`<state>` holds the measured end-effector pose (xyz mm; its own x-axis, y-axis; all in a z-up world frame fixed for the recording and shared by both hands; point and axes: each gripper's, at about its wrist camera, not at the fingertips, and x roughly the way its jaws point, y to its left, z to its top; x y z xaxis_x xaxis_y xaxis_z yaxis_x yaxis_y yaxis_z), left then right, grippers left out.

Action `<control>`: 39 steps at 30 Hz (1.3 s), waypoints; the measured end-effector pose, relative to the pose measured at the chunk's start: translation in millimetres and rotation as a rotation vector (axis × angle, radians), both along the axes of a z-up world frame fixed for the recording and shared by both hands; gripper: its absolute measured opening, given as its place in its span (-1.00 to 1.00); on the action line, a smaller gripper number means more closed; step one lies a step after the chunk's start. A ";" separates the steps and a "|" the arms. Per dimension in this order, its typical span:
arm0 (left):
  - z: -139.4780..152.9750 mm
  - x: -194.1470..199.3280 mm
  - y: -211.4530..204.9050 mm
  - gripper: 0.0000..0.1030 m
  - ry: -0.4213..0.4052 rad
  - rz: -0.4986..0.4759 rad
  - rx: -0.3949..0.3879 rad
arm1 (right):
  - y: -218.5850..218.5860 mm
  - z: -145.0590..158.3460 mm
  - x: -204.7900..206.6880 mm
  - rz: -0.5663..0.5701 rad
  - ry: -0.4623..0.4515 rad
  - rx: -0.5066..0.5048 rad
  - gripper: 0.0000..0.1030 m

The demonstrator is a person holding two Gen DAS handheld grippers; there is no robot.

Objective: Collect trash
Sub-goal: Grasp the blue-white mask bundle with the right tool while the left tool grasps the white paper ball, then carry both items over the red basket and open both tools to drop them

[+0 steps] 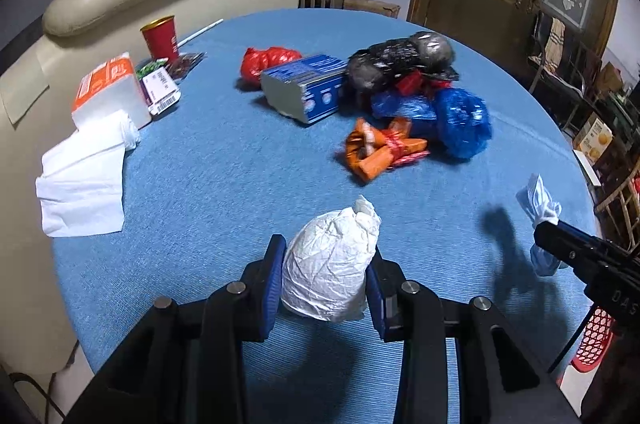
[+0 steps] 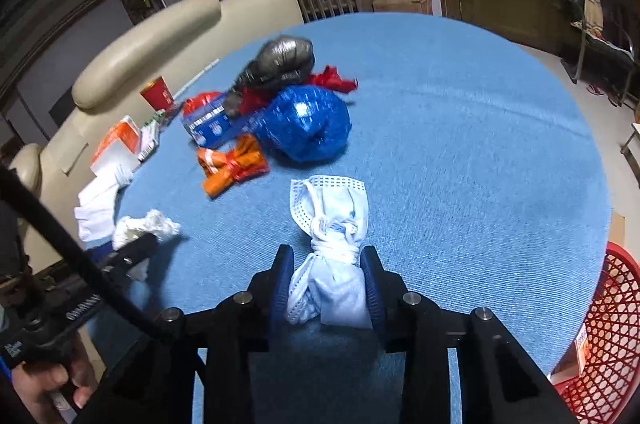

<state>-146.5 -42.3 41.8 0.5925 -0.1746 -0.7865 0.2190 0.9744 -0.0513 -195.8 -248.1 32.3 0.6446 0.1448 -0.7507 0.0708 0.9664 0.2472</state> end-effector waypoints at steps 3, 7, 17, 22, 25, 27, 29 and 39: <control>7.2 -6.9 -10.0 -0.25 -0.011 -0.022 0.009 | -4.0 10.9 -11.2 -0.010 -0.029 0.015 -0.28; 17.2 -16.7 -24.4 -0.25 -0.025 -0.053 0.016 | -11.1 26.2 -30.6 -0.027 -0.070 0.033 -0.28; 35.7 -40.3 -72.9 -0.25 -0.058 -0.169 0.038 | -36.0 54.7 -87.2 -0.082 -0.156 0.002 -0.28; 41.4 -48.2 -103.1 -0.25 -0.064 -0.237 0.049 | -62.1 57.3 -109.9 -0.137 -0.165 -0.009 -0.28; 43.3 -51.1 -121.6 -0.25 -0.063 -0.272 0.054 | -77.9 57.6 -121.6 -0.175 -0.168 -0.019 -0.28; 44.5 -52.9 -133.7 -0.25 -0.062 -0.294 0.055 | -86.6 57.3 -128.1 -0.196 -0.170 -0.024 -0.28; 46.3 -56.3 -148.2 -0.25 -0.065 -0.322 0.057 | -95.3 56.5 -134.7 -0.214 -0.170 -0.027 -0.28; 45.3 -79.1 -214.4 -0.25 -0.067 -0.457 0.075 | -151.3 55.7 -173.3 -0.332 -0.178 -0.029 -0.28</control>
